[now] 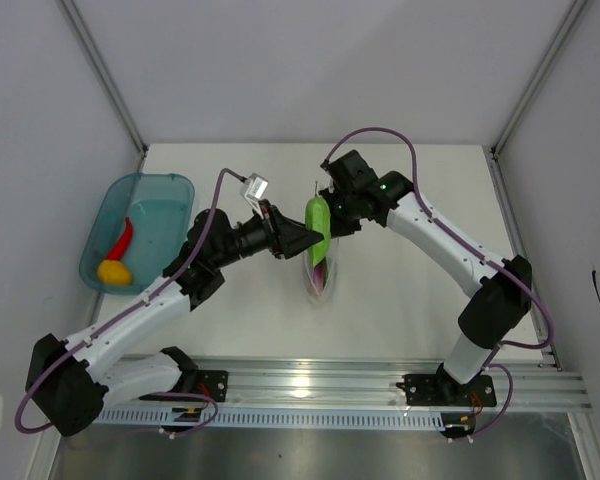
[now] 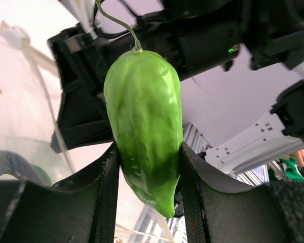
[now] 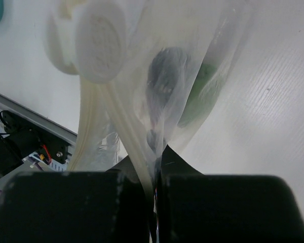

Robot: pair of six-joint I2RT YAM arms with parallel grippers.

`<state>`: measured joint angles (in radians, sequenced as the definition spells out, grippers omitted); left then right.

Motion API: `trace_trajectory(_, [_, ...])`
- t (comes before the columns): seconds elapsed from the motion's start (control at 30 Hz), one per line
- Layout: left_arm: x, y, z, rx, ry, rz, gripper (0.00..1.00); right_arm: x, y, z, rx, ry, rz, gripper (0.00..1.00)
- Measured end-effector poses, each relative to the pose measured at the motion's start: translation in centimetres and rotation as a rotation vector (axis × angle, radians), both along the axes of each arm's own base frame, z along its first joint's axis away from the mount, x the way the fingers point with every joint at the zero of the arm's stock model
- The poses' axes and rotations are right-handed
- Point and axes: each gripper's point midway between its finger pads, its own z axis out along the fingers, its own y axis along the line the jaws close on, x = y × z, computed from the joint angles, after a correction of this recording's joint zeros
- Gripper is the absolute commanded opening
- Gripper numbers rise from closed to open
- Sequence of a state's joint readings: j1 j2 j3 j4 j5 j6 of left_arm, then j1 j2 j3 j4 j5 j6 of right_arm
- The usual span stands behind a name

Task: Place the food in the zip-top bag and seal the zipper
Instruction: Place the fake vegetable in the zipper food storage bag.

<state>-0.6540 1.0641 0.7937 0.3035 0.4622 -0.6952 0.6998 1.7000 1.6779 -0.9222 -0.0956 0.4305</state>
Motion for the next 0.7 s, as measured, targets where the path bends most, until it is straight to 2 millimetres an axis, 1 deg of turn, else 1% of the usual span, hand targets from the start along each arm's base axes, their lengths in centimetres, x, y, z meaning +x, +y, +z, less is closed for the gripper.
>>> trace_trajectory(0.13, [0.2, -0.2, -1.7, 0.024, 0.025, 0.015, 0.01, -0.2, 0.2, 0.1, 0.014, 0.013, 0.000, 0.00])
trace_trajectory(0.33, [0.2, -0.7, -2.4, 0.024, 0.022, 0.055, 0.01, 0.1, -0.2, 0.2, 0.024, 0.023, -0.016, 0.00])
trace_trajectory(0.5, [0.1, -0.6, -3.3, 0.025, 0.022, 0.101, 0.01, 0.2, -0.2, 0.3, 0.039, 0.034, -0.027, 0.00])
trace_trajectory(0.57, [0.4, -0.4, -4.4, 0.059, 0.037, 0.128, 0.01, 0.3, -0.3, 0.5, 0.050, 0.038, -0.034, 0.00])
trace_trajectory(0.6, [0.7, -0.2, -5.3, 0.084, 0.052, 0.149, 0.01, 0.2, -0.2, 0.7, 0.060, 0.040, -0.035, 0.00])
trace_trajectory(0.63, [0.9, -0.1, -6.2, 0.110, 0.066, 0.163, 0.01, 0.1, -0.1, 1.0, 0.076, 0.040, -0.034, 0.00])
trace_trajectory(0.7, [1.2, 0.4, -8.8, 0.183, 0.103, 0.195, 0.00, -0.1, 0.1, 1.8, 0.103, 0.034, -0.027, 0.00])
